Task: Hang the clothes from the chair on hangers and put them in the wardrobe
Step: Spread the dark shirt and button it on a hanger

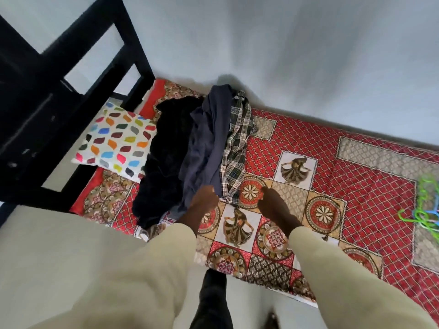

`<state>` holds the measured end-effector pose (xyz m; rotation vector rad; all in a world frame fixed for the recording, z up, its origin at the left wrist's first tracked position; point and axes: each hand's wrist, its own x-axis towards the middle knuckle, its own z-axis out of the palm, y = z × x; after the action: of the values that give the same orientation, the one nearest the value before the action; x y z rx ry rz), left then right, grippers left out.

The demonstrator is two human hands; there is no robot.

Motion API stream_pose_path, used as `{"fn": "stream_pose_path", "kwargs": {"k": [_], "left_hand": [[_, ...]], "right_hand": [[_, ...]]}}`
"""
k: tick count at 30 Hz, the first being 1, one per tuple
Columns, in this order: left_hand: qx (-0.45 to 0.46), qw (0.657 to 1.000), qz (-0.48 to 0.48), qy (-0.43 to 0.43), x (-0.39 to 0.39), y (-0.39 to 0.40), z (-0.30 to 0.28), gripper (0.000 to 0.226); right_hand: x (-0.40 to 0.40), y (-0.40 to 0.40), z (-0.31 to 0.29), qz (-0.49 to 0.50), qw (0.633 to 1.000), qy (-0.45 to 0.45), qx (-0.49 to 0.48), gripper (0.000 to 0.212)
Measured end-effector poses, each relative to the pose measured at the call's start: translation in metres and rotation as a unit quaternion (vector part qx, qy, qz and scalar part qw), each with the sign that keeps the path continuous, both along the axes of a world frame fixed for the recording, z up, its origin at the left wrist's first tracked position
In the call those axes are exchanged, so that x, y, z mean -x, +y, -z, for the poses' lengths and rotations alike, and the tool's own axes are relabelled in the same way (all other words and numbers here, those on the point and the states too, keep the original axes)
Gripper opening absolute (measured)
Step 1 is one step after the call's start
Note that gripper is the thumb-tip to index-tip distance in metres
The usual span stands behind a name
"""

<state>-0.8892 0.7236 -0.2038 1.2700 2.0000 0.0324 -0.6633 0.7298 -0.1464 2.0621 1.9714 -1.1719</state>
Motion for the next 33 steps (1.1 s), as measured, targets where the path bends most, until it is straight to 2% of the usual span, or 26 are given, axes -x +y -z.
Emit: {"fn": "stream_pose_path", "kwargs": {"k": [3,5,7,9,11,12,14,15,18,19,20,22,24,26,28,29,31,32,33], "left_hand": [[-0.005,1.0,-0.007,0.009,0.033,0.076,0.027,0.032],[-0.017,0.999,-0.05,-0.015,0.051,0.124,0.045,0.038],[-0.067,0.991,-0.114,-0.037,0.068,0.168,0.062,0.045],[-0.11,0.981,-0.16,-0.02,0.08,0.203,0.078,0.058],[-0.086,0.983,-0.161,0.019,0.09,0.239,0.096,0.079],[-0.058,0.986,-0.152,0.032,0.095,0.254,0.106,0.082],[-0.03,0.991,-0.127,0.037,0.101,0.274,0.115,0.068],[-0.051,0.99,-0.127,0.024,0.103,0.28,0.119,0.056],[-0.174,0.958,-0.198,-0.111,0.091,0.273,0.103,0.024],[-0.195,0.942,-0.218,-0.163,0.084,0.262,0.094,0.014],[-0.203,0.933,-0.221,-0.196,0.076,0.251,0.083,0.022],[-0.194,0.946,-0.133,-0.223,0.062,0.221,0.073,0.023],[-0.135,0.959,-0.001,-0.248,0.05,0.187,0.072,0.017],[-0.05,0.954,0.142,-0.261,0.045,0.158,0.077,0.021],[0.029,0.94,0.188,-0.283,0.048,0.141,0.084,0.028],[0.046,0.943,0.133,-0.302,0.052,0.14,0.084,0.032],[0.037,0.936,-0.093,-0.336,0.066,0.153,0.088,0.027],[0.014,0.928,-0.191,-0.32,0.075,0.164,0.093,0.034],[-0.021,0.935,-0.227,-0.272,0.084,0.177,0.096,0.045]], "right_hand": [[0.04,0.066,0.022,0.003,1.0,-0.007,0.014,0.054],[0.063,0.105,0.043,0.024,1.0,0.009,0.014,0.05],[0.081,0.137,0.069,0.023,1.0,0.017,0.011,0.044],[0.094,0.158,0.093,0.006,1.0,0.018,0.01,0.04],[0.103,0.175,0.117,0.011,1.0,0.012,0.007,0.035],[0.106,0.182,0.129,0.015,1.0,0.011,0.01,0.031],[0.108,0.189,0.145,0.01,1.0,0.008,0.023,0.024],[0.108,0.193,0.151,0.012,1.0,0.01,0.025,0.021],[0.112,0.209,0.15,0.059,0.998,0.034,0.01,0.015],[0.116,0.216,0.146,0.095,0.993,0.062,0.015,0.02],[0.12,0.225,0.139,0.138,0.985,0.1,0.028,0.029],[0.13,0.245,0.125,0.211,0.961,0.171,0.048,0.041],[0.14,0.261,0.121,0.273,0.926,0.249,0.075,0.052],[0.15,0.268,0.122,0.325,0.883,0.32,0.11,0.067],[0.157,0.266,0.124,0.323,0.882,0.32,0.122,0.075],[0.157,0.264,0.126,0.318,0.888,0.308,0.124,0.07],[0.155,0.258,0.126,0.32,0.894,0.293,0.111,0.052],[0.153,0.255,0.125,0.329,0.893,0.289,0.102,0.046],[0.15,0.253,0.123,0.335,0.89,0.294,0.098,0.043]]}}
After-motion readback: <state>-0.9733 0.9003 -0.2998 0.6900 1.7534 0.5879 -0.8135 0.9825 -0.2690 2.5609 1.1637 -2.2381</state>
